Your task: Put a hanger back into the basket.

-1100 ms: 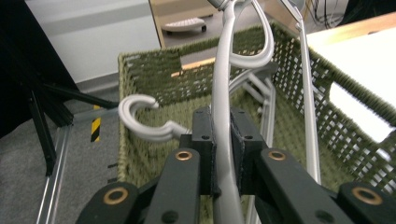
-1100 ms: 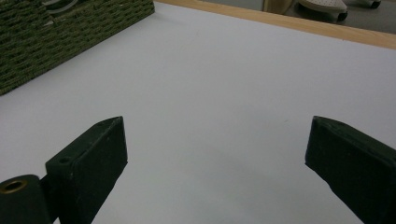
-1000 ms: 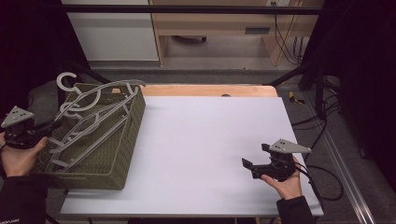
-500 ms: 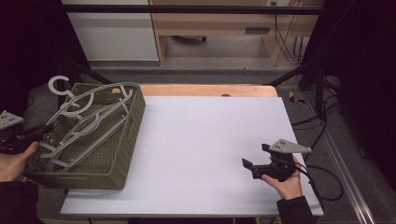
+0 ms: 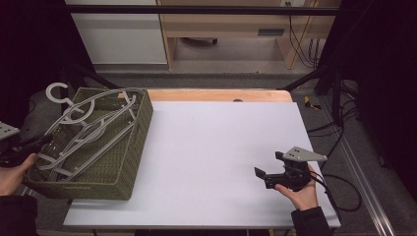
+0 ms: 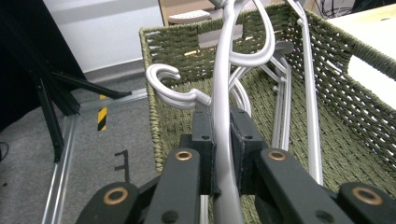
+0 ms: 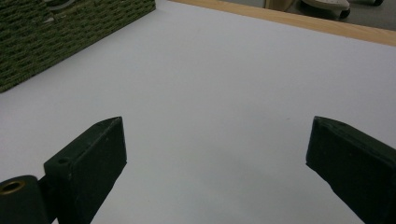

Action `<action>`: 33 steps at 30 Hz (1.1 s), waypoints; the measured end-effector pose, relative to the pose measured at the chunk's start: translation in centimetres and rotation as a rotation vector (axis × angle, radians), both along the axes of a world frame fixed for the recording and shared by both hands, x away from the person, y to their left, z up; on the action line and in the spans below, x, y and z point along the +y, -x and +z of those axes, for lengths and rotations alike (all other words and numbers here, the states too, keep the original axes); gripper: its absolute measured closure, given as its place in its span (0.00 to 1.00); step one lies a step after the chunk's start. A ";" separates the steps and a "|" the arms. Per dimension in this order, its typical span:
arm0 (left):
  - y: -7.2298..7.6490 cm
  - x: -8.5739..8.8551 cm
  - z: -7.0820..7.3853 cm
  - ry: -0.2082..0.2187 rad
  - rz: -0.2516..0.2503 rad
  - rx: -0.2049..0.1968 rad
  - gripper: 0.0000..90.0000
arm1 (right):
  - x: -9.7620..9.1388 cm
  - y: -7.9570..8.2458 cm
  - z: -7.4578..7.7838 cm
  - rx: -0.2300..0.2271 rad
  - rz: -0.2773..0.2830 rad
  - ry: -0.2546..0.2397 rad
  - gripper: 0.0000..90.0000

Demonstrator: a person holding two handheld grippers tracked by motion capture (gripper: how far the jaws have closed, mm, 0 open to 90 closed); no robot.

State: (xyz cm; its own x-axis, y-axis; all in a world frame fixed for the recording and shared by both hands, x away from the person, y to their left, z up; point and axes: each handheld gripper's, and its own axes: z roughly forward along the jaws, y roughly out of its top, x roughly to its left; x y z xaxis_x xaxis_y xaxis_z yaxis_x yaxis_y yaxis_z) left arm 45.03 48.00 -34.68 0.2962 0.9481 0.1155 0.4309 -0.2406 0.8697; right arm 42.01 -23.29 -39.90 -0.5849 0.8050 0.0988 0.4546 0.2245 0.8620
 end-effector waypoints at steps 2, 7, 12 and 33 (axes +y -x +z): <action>-0.3 0.1 -0.2 0.010 0.004 0.000 0.91 | 0.0 0.0 0.0 0.001 0.000 0.000 0.06; -0.4 0.3 -0.6 -0.004 0.009 0.015 0.91 | 0.2 -0.1 -0.1 0.004 0.005 0.004 0.06; -0.6 -0.7 -0.6 -0.034 -0.002 0.026 0.91 | 0.1 -0.1 -0.1 0.000 -0.003 0.003 0.06; -2.9 -2.4 -1.7 -0.134 0.048 0.290 0.75 | 0.1 0.1 0.1 -0.003 0.001 0.000 0.06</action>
State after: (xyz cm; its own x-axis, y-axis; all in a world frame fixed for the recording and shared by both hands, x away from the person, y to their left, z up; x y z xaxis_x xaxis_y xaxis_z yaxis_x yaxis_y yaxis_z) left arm 47.93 45.60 -36.34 0.2901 0.9440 0.1574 0.6697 -0.3177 0.6712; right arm 41.91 -23.24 -39.77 -0.5861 0.8043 0.0975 0.4520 0.2247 0.8632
